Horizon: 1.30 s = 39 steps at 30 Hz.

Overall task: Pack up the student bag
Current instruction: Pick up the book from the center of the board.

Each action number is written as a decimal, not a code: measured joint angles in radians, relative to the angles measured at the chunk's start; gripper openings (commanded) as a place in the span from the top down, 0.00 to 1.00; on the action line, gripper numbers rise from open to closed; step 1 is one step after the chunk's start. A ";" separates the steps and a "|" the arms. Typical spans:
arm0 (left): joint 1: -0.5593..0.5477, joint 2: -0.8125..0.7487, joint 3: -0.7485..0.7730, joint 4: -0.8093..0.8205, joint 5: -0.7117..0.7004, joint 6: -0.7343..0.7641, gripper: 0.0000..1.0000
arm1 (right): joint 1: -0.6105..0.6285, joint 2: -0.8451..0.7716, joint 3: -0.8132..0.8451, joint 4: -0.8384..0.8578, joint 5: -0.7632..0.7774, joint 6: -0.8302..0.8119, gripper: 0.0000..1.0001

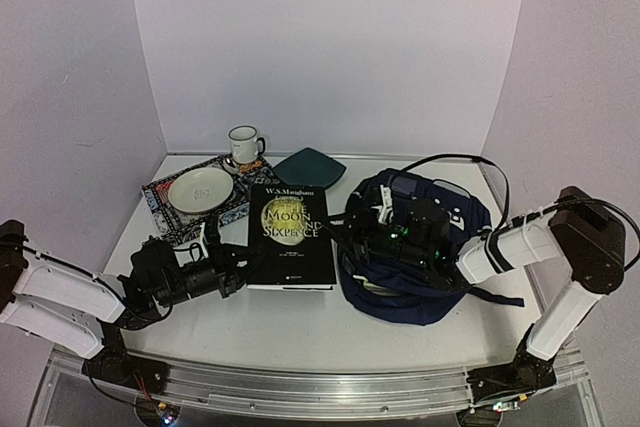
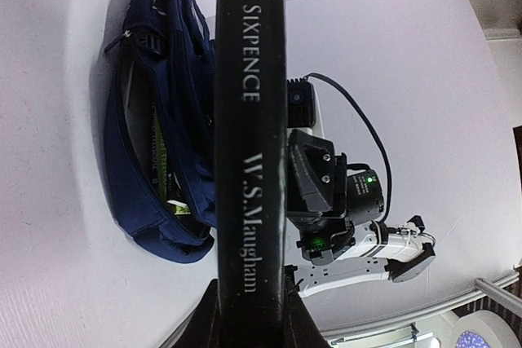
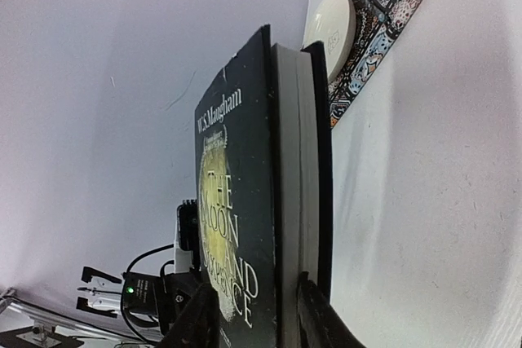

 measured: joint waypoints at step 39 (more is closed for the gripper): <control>0.104 0.072 0.078 0.038 0.293 -0.004 0.35 | -0.134 0.002 0.055 0.022 -0.244 0.028 1.00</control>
